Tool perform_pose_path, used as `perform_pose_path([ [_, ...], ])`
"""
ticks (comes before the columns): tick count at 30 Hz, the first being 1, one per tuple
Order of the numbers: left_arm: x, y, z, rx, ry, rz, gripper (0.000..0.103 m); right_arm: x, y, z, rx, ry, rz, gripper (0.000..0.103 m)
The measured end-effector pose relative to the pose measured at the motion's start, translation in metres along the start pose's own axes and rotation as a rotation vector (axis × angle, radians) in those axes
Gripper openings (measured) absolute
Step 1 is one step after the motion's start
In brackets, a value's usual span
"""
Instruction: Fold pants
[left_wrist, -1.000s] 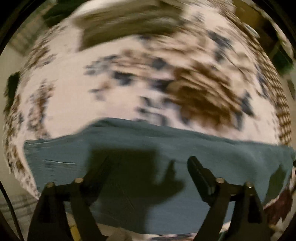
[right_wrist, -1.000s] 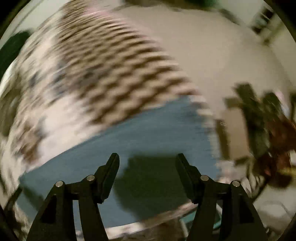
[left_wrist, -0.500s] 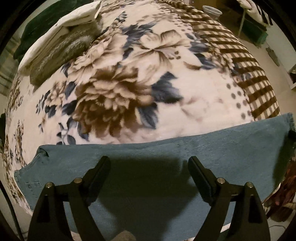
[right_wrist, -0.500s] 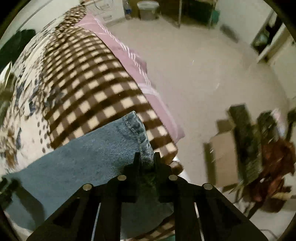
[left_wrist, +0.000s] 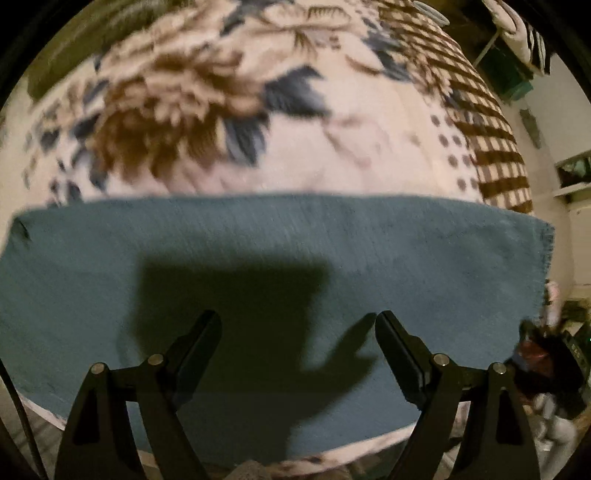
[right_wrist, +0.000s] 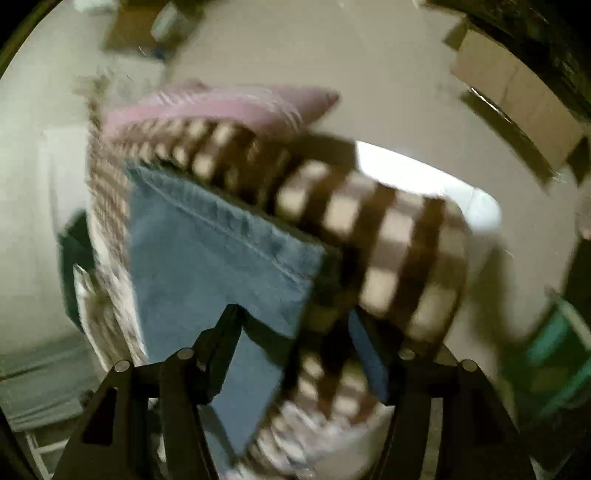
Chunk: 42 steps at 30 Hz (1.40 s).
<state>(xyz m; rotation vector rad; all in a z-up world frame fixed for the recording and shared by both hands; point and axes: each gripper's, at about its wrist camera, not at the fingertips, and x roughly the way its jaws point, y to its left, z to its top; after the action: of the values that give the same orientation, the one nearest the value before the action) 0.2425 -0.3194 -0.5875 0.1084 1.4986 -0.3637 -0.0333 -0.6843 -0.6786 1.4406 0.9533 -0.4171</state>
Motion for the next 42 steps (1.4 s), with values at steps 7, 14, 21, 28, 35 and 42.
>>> perform_pose_path([
  [7, 0.030, 0.002, -0.018, -0.009, 0.034, -0.009, 0.094, 0.020, 0.005, 0.006, -0.047, -0.044, 0.159, 0.070],
  [14, 0.049, 0.001, -0.004, -0.031, 0.083, 0.010, 0.103, 0.028, 0.039, 0.019, -0.141, -0.039, 0.280, 0.047],
  [21, 0.045, -0.013, 0.011, -0.051, 0.091, 0.064, 0.103, 0.046, 0.082, 0.013, -0.202, -0.055, 0.086, 0.010],
  [28, -0.019, 0.047, 0.001, -0.136, -0.032, 0.085, 0.103, 0.016, 0.191, -0.049, -0.430, -0.096, -0.004, 0.010],
  [35, -0.077, 0.176, -0.029, -0.335, -0.097, 0.105, 0.103, 0.046, 0.291, -0.186, -0.682, -0.037, -0.077, 0.010],
  [42, -0.108, 0.306, -0.070, -0.463, -0.126, 0.159, 0.103, 0.175, 0.317, -0.350, -0.965, 0.186, -0.206, 0.010],
])
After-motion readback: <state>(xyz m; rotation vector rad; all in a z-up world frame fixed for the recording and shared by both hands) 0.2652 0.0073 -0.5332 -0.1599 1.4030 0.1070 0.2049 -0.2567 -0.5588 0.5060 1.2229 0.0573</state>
